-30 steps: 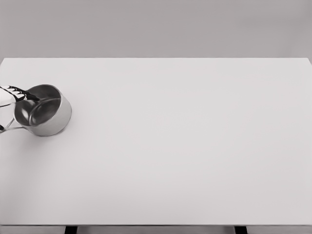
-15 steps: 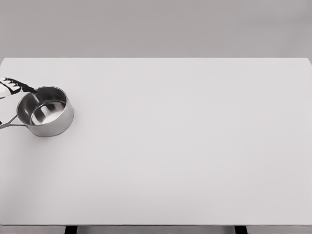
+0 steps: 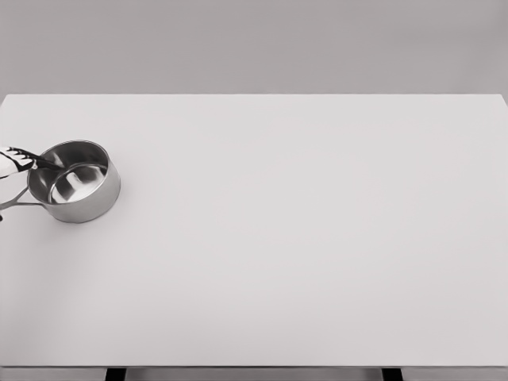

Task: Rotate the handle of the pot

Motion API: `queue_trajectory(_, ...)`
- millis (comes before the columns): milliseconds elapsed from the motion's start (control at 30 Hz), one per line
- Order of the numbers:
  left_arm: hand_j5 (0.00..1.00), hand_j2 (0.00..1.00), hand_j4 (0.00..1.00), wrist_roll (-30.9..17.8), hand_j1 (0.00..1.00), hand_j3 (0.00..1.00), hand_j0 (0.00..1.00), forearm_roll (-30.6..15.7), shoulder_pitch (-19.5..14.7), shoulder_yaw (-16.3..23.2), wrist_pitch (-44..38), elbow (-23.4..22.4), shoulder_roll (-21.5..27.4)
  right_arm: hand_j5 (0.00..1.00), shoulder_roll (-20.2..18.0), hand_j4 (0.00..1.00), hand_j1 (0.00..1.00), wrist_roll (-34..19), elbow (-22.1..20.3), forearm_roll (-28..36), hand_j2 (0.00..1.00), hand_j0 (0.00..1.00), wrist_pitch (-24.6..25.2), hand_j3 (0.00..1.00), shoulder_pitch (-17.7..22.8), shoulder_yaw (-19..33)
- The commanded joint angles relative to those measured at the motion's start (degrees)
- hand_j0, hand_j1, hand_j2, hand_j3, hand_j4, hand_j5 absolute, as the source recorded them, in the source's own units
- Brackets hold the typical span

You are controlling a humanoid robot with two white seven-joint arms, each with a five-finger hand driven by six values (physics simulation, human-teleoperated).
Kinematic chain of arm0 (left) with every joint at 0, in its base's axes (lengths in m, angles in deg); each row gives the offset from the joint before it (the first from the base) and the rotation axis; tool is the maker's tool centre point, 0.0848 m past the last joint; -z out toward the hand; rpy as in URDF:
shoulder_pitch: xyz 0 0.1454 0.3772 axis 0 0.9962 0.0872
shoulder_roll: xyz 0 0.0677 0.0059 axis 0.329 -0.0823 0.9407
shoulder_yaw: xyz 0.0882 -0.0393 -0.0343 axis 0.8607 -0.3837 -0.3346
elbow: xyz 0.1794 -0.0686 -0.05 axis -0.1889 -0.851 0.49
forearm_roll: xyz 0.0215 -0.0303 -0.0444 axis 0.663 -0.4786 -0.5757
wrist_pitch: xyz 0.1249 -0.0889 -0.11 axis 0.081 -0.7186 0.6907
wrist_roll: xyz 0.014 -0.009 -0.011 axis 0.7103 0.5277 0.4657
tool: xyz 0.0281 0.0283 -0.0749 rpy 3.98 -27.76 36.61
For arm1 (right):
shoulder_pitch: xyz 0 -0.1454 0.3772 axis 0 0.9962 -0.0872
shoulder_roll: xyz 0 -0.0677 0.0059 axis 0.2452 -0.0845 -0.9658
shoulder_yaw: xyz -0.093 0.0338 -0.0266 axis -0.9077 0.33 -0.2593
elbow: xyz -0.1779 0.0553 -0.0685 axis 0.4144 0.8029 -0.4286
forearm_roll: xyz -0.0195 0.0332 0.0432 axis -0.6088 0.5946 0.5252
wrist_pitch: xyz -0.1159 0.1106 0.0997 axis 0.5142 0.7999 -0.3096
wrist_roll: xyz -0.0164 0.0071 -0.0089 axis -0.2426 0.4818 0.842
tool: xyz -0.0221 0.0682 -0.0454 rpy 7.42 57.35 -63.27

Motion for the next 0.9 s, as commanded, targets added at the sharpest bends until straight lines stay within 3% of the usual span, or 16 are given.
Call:
queue_trajectory(0,1.00,1.00,1.00,0.0,1.00,1.00,1.00,1.0,0.0,-0.3,-0.1,-2.2,-1.2,1.00,0.0,1.00,1.00,-0.1,0.0,0.0,1.00,1.00,-0.1,1.00,0.0,0.0)
queue_trajectory(533,1.00,1.00,1.00,0.0,1.00,1.00,1.00,6.0,-3.1,-0.5,-0.1,-9.0,-5.3,1.00,0.0,1.00,1.00,-0.1,0.0,0.0,1.00,1.00,-0.1,1.00,0.0,0.0)
queue_trajectory(867,1.00,1.00,1.00,0.0,1.00,1.00,1.00,6.4,-5.5,-0.5,-0.1,-9.2,-5.7,1.00,0.0,1.00,1.00,0.0,0.0,0.0,1.00,1.00,0.0,1.00,0.0,0.0)
